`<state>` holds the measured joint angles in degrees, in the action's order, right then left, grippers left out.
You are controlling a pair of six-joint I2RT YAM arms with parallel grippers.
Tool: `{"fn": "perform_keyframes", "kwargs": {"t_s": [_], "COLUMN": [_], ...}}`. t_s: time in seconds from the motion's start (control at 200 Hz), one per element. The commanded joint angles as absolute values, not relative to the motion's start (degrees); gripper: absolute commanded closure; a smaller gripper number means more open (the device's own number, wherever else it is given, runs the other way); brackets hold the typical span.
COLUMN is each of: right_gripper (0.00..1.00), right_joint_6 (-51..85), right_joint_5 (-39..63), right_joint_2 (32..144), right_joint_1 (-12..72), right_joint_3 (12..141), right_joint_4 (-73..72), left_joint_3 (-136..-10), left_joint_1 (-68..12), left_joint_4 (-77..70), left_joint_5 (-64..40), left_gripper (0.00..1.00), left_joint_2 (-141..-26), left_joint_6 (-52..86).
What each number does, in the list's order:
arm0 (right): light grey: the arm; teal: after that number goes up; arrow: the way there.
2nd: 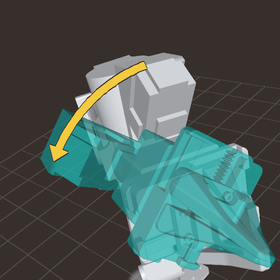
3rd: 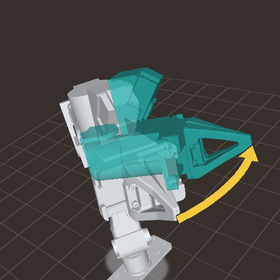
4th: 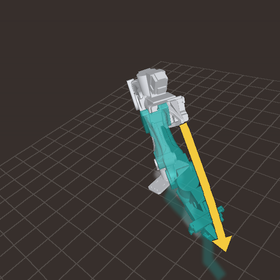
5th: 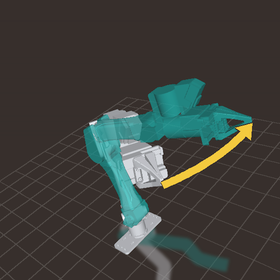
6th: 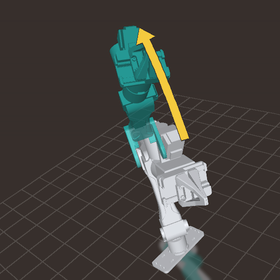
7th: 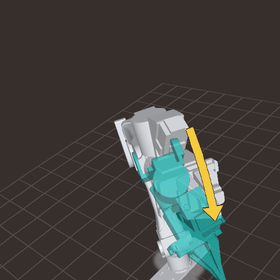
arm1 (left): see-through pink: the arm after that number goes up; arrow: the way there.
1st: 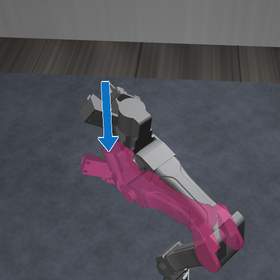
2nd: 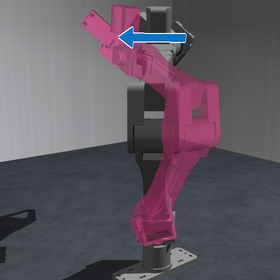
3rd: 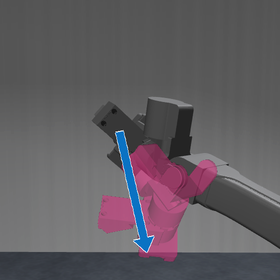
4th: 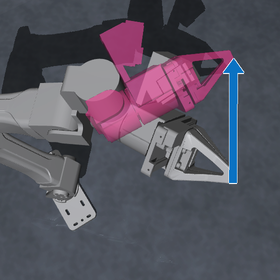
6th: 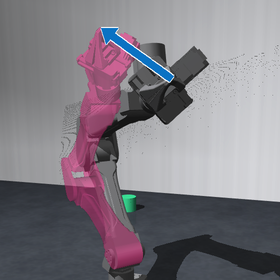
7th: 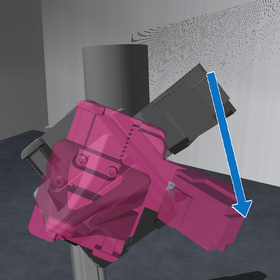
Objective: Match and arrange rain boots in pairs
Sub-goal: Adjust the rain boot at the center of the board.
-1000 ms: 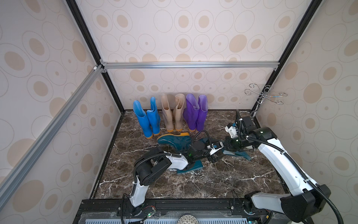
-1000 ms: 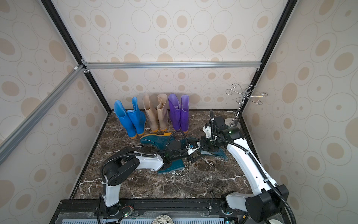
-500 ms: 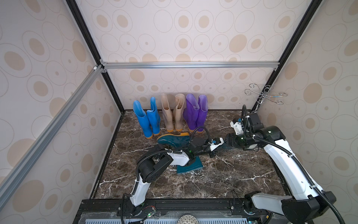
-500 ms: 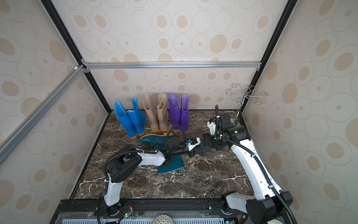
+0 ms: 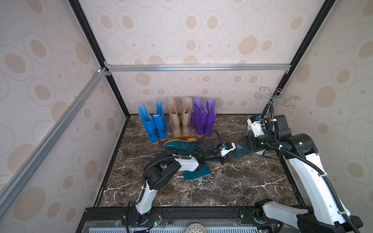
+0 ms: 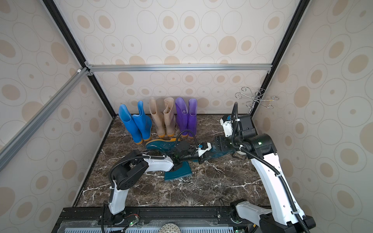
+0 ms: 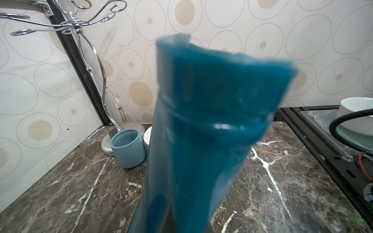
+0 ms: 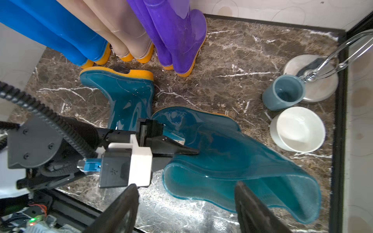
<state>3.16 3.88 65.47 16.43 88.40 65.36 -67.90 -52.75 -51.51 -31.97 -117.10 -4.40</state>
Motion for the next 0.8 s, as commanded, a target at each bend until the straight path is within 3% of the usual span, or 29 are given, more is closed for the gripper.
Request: {"fn": "perform_keyframes", "kwargs": {"t_s": [0.0,0.21,0.395,0.425,0.44,0.455,0.47,0.6,0.795], "right_gripper": [0.23,0.23,0.22,0.19,0.14,0.03,0.0,0.0,0.03], "right_joint_6": [-5.8,-22.4,-42.2,-43.5,-43.8,-44.0,-44.1,-48.9,-54.3], "right_joint_5": [-1.1,-0.6,11.3,11.7,11.6,11.4,11.2,13.4,5.6], "right_joint_2": [62.9,55.6,53.6,53.8,54.0,54.1,54.3,56.8,59.1], "right_joint_1": [16.5,16.5,16.5,16.5,16.5,16.5,16.5,16.5,16.4], "right_joint_3": [89.3,82.8,83.1,83.6,83.8,84.0,84.1,86.5,83.5], "right_joint_4": [65.6,56.9,63.3,64.4,64.6,64.7,64.9,70.4,69.4], "left_joint_3": [-68.7,-69.6,-70.6,-70.9,-71.0,-71.1,-71.2,-71.5,-70.5], "left_joint_1": [-51.7,-50.1,-49.2,-49.2,-49.2,-49.2,-49.2,-49.2,-49.1], "left_joint_4": [-49.8,-44.3,-43.2,-42.7,-42.4,-42.3,-42.0,-41.3,-40.1], "left_joint_5": [-35.4,-39.2,-42.3,-42.6,-42.7,-42.7,-42.8,-43.8,-43.5], "left_gripper": [1.0,1.0,1.0,1.0,1.0,1.0,1.0,1.0,1.0], "left_joint_2": [-115.0,-111.9,-111.4,-111.3,-111.4,-111.3,-111.4,-111.3,-109.7], "left_joint_6": [-1.5,-3.0,-3.3,-3.5,-3.5,-3.5,-3.5,-3.2,-5.1]}}
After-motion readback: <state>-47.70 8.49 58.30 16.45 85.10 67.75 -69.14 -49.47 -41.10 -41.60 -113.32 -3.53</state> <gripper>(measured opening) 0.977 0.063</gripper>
